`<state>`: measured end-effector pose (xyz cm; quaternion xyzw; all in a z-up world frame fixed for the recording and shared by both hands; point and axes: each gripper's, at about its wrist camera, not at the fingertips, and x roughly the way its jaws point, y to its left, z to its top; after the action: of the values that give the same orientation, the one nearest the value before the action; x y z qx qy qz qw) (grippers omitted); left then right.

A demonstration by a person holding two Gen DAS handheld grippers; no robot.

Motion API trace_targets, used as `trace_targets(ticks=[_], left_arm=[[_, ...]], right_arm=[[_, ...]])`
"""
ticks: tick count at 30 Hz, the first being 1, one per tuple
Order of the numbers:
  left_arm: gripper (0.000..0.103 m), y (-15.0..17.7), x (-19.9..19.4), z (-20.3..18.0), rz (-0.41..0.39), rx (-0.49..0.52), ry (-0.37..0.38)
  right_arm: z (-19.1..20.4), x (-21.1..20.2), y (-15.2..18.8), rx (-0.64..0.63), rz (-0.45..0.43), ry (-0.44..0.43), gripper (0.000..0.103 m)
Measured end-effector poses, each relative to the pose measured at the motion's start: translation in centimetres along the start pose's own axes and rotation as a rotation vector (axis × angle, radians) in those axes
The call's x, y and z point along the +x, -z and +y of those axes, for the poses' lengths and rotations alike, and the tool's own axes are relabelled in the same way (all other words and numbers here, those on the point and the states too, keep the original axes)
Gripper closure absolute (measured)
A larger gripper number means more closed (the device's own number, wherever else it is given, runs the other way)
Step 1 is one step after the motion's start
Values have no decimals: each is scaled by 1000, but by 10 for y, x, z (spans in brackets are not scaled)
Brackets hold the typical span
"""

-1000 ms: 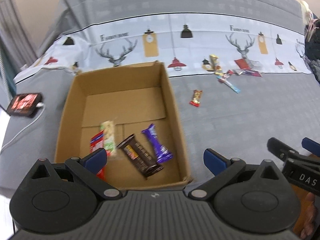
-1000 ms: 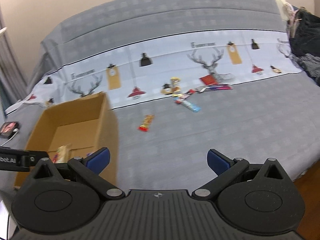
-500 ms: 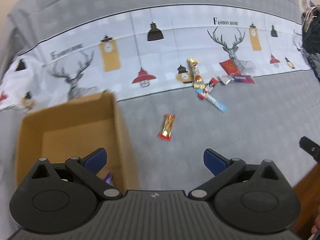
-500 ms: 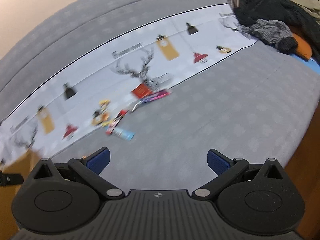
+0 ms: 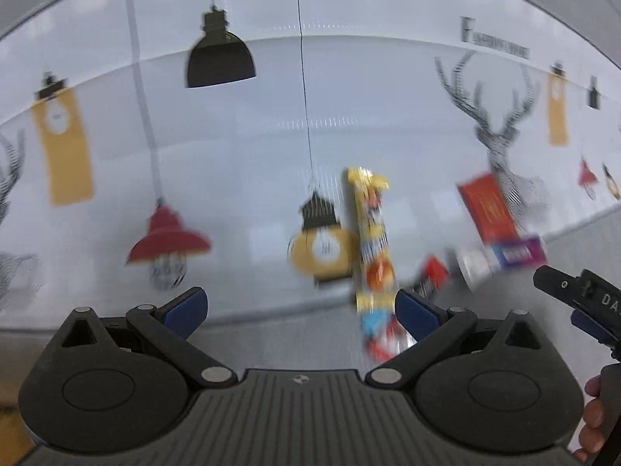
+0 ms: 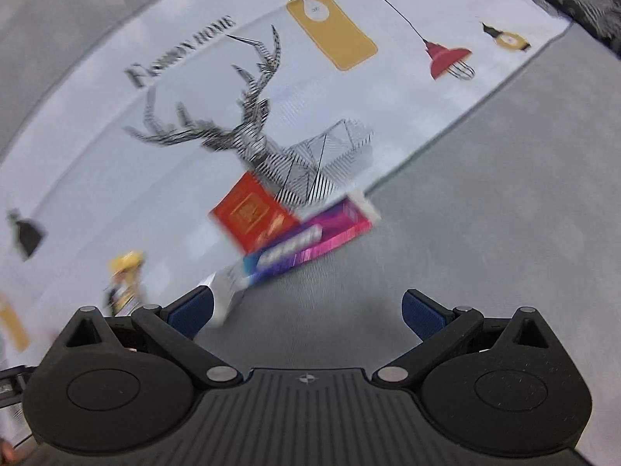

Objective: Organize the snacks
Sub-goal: 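Grasp the yellow snack bag with the left tool while the right tool grasps the pink-purple tube, then carry the yellow bag and pink-purple tube back over the box with both tools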

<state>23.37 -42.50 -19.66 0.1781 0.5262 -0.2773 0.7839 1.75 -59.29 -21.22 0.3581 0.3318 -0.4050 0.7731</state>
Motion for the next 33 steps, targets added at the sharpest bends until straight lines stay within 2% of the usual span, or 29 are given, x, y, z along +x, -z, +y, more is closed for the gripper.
trace_targets(ticks=[5, 7, 8, 9, 11, 13, 16, 17, 19, 20, 21, 22, 23, 24, 29, 33], left_arm=[[0, -23, 42, -18, 10, -7, 37], [0, -28, 63, -24, 66, 6, 17], [0, -28, 73, -25, 102, 10, -5], [0, -26, 83, -23, 128, 17, -31], [0, -18, 79, -22, 60, 49, -43], [0, -13, 78, -17, 49, 55, -36], [0, -16, 79, -14, 82, 36, -47], [1, -18, 79, -14, 100, 22, -64], [20, -20, 73, -16, 97, 21, -62], [52, -20, 66, -18, 74, 33, -47], [79, -20, 61, -19, 63, 45, -43], [80, -19, 57, -18, 67, 47, -46], [80, -17, 52, -15, 61, 39, -41], [80, -14, 47, -13, 48, 37, -40], [80, 9, -1, 1, -21, 54, 14], [80, 45, -58, 10, -61, 74, 30]], right_arm=[[25, 54, -17, -38, -9, 94, 1], [32, 75, -15, -80, 31, 163, 0], [37, 77, -10, -129, 7, 197, 1], [41, 75, -5, -156, -13, 205, 1], [34, 69, 1, -139, -5, 183, 0], [28, 64, 7, -159, 2, 177, 1], [24, 60, 11, -175, -5, 169, 1], [24, 59, 12, -181, -6, 172, 4], [27, 53, 12, -196, -25, 160, 27], [30, 48, 12, -217, -35, 147, 56], [31, 44, 13, -232, -33, 133, 75], [30, 41, 15, -234, -23, 116, 79], [29, 38, 19, -240, -23, 105, 90], [27, 35, 24, -249, -23, 102, 92], [9, -4, 52, -191, -32, 35, 94], [-1, -51, 73, -153, -66, -29, 94]])
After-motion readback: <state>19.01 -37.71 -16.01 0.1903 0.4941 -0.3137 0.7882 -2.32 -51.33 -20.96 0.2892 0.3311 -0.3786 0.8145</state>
